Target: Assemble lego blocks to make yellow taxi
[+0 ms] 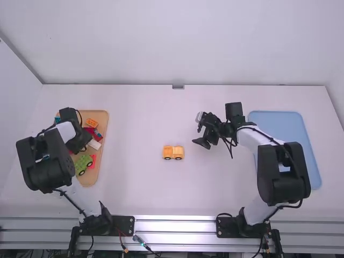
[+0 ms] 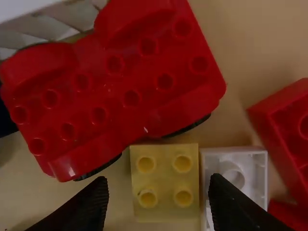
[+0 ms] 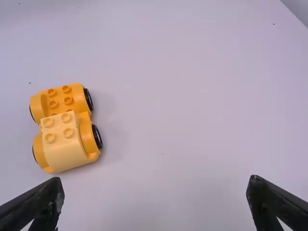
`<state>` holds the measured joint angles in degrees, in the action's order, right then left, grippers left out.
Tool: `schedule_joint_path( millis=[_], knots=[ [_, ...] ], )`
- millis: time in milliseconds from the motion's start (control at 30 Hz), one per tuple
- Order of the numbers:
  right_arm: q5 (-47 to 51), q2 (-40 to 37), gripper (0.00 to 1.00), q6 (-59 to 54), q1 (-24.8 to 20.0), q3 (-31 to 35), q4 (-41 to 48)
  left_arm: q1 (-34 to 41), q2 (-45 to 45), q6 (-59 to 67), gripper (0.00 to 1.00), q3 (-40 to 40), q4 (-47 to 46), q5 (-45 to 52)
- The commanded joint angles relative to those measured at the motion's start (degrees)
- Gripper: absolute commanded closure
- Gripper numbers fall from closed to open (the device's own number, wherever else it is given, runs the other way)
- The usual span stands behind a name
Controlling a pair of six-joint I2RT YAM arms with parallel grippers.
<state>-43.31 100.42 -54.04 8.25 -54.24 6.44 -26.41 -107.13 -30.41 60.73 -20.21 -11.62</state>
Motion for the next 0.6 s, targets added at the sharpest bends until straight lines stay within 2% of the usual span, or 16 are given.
schedule_joint_path(
  millis=[0,400,567],
  knots=[
    [-0.33,-1.62,0.01,0.26,0.07,0.63,0.17,-0.24,0.07,0.22,0.46,-1.25,-0.31,0.02],
    [-0.31,-1.62,0.01,0.26,0.07,0.63,0.35,-0.24,0.07,0.24,0.52,-1.62,1.03,-0.02],
    [-0.33,-1.62,0.01,0.28,0.07,0.63,0.33,-0.31,0.07,0.22,0.51,-2.95,3.3,0.04]
  ],
)
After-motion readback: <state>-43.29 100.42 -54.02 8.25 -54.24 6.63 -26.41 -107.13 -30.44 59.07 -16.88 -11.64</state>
